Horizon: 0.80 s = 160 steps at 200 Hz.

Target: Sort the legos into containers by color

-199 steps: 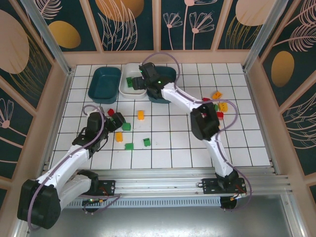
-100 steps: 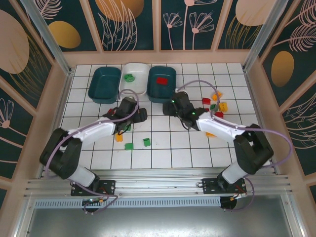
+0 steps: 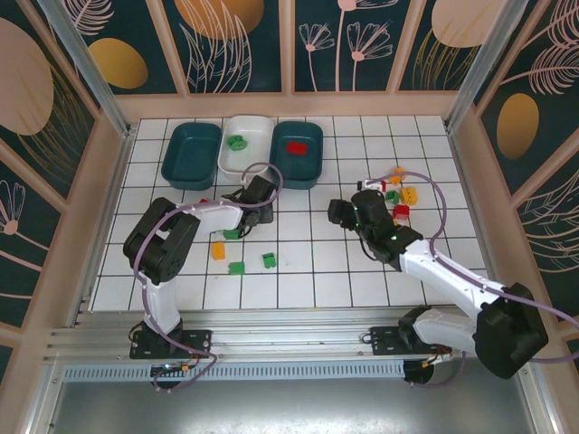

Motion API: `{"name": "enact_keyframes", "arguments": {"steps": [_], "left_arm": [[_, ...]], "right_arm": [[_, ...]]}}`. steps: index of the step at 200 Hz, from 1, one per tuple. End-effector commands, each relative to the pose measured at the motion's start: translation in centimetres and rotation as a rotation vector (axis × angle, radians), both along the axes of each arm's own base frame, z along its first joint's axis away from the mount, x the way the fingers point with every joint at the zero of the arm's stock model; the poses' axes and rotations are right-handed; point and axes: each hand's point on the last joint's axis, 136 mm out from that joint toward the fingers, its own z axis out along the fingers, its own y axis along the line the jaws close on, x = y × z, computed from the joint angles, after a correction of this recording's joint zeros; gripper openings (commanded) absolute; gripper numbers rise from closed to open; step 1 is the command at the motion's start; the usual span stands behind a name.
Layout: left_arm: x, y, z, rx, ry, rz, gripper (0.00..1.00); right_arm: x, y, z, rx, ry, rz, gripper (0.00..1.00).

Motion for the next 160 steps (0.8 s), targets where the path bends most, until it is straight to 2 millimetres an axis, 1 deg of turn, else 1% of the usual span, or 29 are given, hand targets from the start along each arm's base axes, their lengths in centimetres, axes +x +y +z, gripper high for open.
{"name": "enact_keyframes", "arguments": {"steps": [1, 10, 21, 24, 41, 49, 54, 56, 64, 78, 81, 82, 89, 98, 109, 113, 120, 141, 160], "left_arm": [[0.6, -0.1, 1.1, 0.015, -0.036, -0.008, 0.35], [0.8, 0.1, 2.1, 0.019, -0.056, -0.007, 0.25], [1.0, 0.2, 3.9, 0.014, -0.093, -0.005, 0.18], [1.1, 0.2, 4.5, 0.012, -0.106, -0.004, 0.17], [1.7, 0.6, 8.3, 0.005, -0.182, 0.012, 0.14], [2.2, 1.0, 10.5, 0.002, -0.227, 0.026, 0.13], [2.5, 1.3, 11.1, 0.005, -0.238, 0.037, 0.13], [2.6, 1.4, 12.4, -0.008, -0.26, 0.042, 0.12], [3.3, 2.2, 14.3, -0.025, -0.292, 0.065, 0.11], [5.1, 4.7, 16.8, -0.074, -0.323, 0.138, 0.1], [5.7, 5.7, 17.3, -0.092, -0.327, 0.161, 0.1], [6.0, 6.4, 17.4, -0.092, -0.331, 0.18, 0.1], [7.1, 8.4, 18.2, -0.127, -0.343, 0.231, 0.1], [8.6, 11.3, 18.7, -0.161, -0.352, 0.306, 0.11], [10.3, 14.5, 18.9, -0.188, -0.348, 0.384, 0.11], [11.0, 15.4, 17.7, -0.193, -0.318, 0.408, 0.11], [12.1, 16.9, 17.2, -0.206, -0.299, 0.44, 0.1], [14.8, 19.6, 15.8, -0.204, -0.247, 0.486, 0.13], [16.4, 20.7, 14.4, -0.195, -0.208, 0.49, 0.15]], "right_arm": [[-0.3, -2.3, -0.6, -0.011, 0.006, -0.077, 0.81], [-0.3, -2.8, -0.6, -0.006, 0.007, -0.086, 0.81], [-0.5, -2.6, -0.7, 0.001, 0.01, -0.07, 0.8], [-0.2, -3.4, -0.7, 0.002, 0.009, -0.095, 0.8], [0.1, -4.0, -0.3, 0.007, -0.003, -0.106, 0.8], [0.3, -4.2, -0.1, 0.008, -0.01, -0.11, 0.8], [0.4, -4.3, 0.0, 0.011, -0.014, -0.112, 0.8], [0.5, -4.4, 0.0, 0.012, -0.015, -0.113, 0.79], [0.7, -4.5, 0.1, 0.016, -0.016, -0.114, 0.79], [1.1, -5.1, -0.1, 0.02, -0.013, -0.131, 0.79], [1.2, -5.2, -0.1, 0.022, -0.012, -0.134, 0.79], [1.2, -5.2, -0.1, 0.023, -0.012, -0.135, 0.79], [1.4, -5.4, -0.3, 0.027, -0.007, -0.141, 0.79], [1.5, -5.7, -0.5, 0.034, 0.001, -0.148, 0.79], [1.7, -5.8, -0.6, 0.043, 0.005, -0.148, 0.79], [1.7, -5.9, -0.7, 0.043, 0.008, -0.15, 0.79], [1.8, -6.0, -0.6, 0.047, 0.007, -0.154, 0.79], [2.1, -5.7, -0.3, 0.059, 0.014, -0.137, 0.79], [2.1, -4.6, -0.3, 0.077, 0.031, -0.09, 0.79]]}}
